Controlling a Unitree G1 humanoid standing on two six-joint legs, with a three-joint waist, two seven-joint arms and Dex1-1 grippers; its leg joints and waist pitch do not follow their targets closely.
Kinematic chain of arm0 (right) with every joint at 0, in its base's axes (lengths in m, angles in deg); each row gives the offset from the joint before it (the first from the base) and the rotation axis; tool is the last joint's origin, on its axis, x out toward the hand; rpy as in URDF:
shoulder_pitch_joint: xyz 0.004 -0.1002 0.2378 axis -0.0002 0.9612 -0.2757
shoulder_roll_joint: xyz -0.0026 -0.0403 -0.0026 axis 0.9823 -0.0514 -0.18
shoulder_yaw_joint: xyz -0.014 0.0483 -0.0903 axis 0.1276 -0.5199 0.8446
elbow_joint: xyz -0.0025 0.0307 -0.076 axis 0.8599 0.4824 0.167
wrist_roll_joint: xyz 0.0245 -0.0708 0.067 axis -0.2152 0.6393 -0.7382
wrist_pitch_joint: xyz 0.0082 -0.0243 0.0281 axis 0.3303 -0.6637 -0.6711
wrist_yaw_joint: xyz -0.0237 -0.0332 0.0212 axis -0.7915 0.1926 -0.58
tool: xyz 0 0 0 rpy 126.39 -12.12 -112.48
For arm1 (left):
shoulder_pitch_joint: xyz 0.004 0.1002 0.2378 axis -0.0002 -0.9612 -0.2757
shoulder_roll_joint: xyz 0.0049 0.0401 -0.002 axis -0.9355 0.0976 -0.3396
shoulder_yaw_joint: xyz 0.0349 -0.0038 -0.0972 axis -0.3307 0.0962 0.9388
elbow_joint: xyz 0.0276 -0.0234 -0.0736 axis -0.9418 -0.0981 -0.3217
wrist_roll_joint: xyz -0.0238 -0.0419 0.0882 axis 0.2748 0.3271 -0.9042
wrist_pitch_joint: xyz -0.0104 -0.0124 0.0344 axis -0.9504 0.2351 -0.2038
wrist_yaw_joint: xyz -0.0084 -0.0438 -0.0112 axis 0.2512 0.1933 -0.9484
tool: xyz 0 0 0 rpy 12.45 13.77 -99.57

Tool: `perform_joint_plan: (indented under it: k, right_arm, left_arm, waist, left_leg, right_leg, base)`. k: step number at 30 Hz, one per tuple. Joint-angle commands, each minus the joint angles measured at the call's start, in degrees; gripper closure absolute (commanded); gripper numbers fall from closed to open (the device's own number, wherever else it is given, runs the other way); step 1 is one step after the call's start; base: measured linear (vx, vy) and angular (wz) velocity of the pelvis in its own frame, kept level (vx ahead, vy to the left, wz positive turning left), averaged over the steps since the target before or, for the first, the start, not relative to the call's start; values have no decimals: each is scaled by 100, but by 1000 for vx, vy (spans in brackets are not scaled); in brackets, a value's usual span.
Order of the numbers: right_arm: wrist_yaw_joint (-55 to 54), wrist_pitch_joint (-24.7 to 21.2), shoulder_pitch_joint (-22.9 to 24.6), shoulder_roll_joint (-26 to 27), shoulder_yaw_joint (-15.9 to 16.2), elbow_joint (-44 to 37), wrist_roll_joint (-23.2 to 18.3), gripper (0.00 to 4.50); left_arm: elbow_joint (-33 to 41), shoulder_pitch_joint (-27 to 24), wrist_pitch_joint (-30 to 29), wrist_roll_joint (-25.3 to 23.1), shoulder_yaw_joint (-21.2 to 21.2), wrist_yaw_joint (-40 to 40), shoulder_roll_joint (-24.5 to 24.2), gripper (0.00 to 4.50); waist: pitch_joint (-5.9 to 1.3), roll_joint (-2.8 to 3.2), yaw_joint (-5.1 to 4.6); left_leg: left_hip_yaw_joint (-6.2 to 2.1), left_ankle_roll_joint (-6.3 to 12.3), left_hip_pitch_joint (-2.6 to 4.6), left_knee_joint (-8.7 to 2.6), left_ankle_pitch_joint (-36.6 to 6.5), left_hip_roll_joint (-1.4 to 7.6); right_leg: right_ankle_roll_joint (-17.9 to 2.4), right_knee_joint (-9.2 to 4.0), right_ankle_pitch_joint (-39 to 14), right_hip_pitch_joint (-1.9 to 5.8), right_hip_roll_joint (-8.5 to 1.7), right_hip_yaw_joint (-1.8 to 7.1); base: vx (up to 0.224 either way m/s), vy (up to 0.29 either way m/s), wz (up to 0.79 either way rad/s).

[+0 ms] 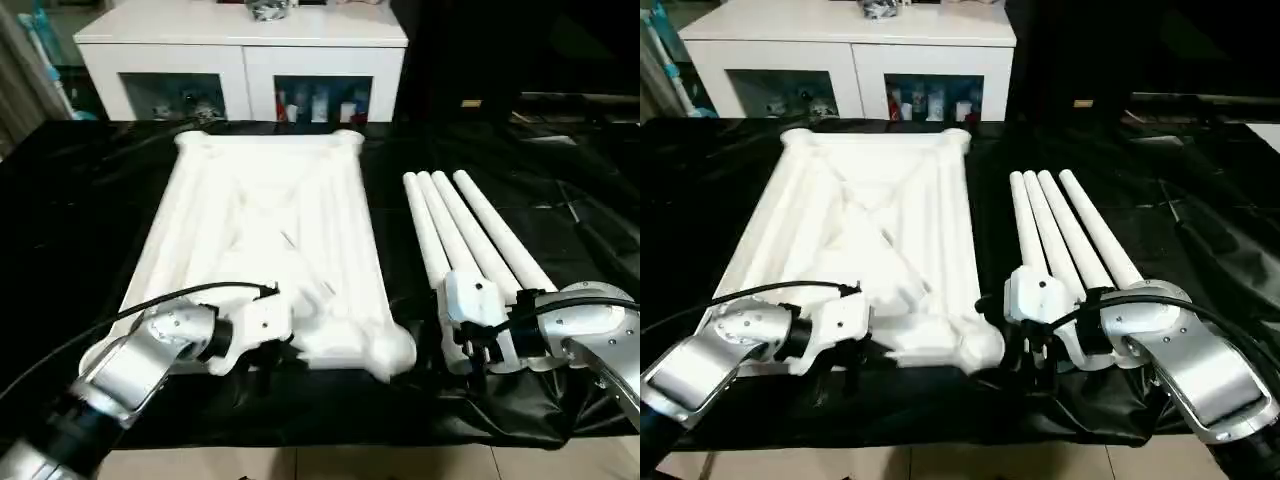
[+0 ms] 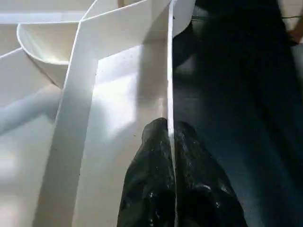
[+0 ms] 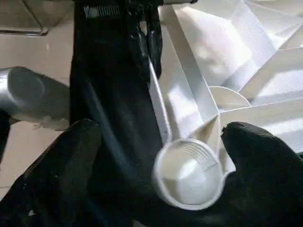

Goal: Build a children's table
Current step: Rotate table base

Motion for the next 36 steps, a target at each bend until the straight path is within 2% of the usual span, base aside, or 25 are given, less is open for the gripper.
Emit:
perform_joint_plan:
  k: [1, 7, 11, 21, 28, 36]
  right_arm:
    - [-56, 62, -91, 5, -103, 11, 64, 0]
    - [-140, 39, -165, 57, -104, 72, 144, 0]
    - [-202, 57, -181, 65, -91, 112, 181, 0]
    - [-362, 95, -222, 136, -92, 296, 351, 0]
    - [-377, 151, -287, 157, -77, 435, 374, 0]
    - [-380, 214, -321, 185, -123, 563, 435, 0]
  left_arm:
    - [-210, 94, 18, -232, 233, -385, -18, 445]
    - [-692, 297, 603, -520, 244, -685, 32, 445]
    - [-874, 363, 676, -552, 281, -801, 10, 445]
    - [-1390, 541, 745, -760, 395, -1176, -57, 445]
    - [-1226, 409, 1164, -584, 392, -850, -171, 445]
    - [-983, 300, 1007, -502, 442, -638, -375, 445]
  waist:
    - [-306, -12, 38]
    - [-310, -2, 23]
    - [-321, 26, 30]
    - [-325, 19, 12]
    - [-327, 17, 29]
    - [-323, 24, 63]
  left_leg:
    - [-159, 297, -43, -530, -835, 431]
    - [-158, 333, -50, -527, -811, 425]
    - [-164, 305, -38, -525, -775, 440]
    - [-165, 269, -47, -522, -778, 437]
    - [-158, 312, -44, -527, -721, 447]
    - [-149, 284, -28, -535, -704, 454]
  right_leg:
    - [-1350, -465, -1367, 319, -517, 323]
    - [-1309, -475, -1340, 309, -500, 318]
    - [-1370, -447, -1158, 308, -510, 317]
    - [-1414, -437, -1077, 322, -512, 315]
    - [-1466, -420, -923, 318, -522, 315]
    - [-1496, -412, -882, 310, -522, 315]
  base:
    - [0, 0, 0]
    - [0, 0, 0]
    - [0, 0, 0]
    - [0, 0, 0]
    - [0, 0, 0]
    - [0, 0, 0]
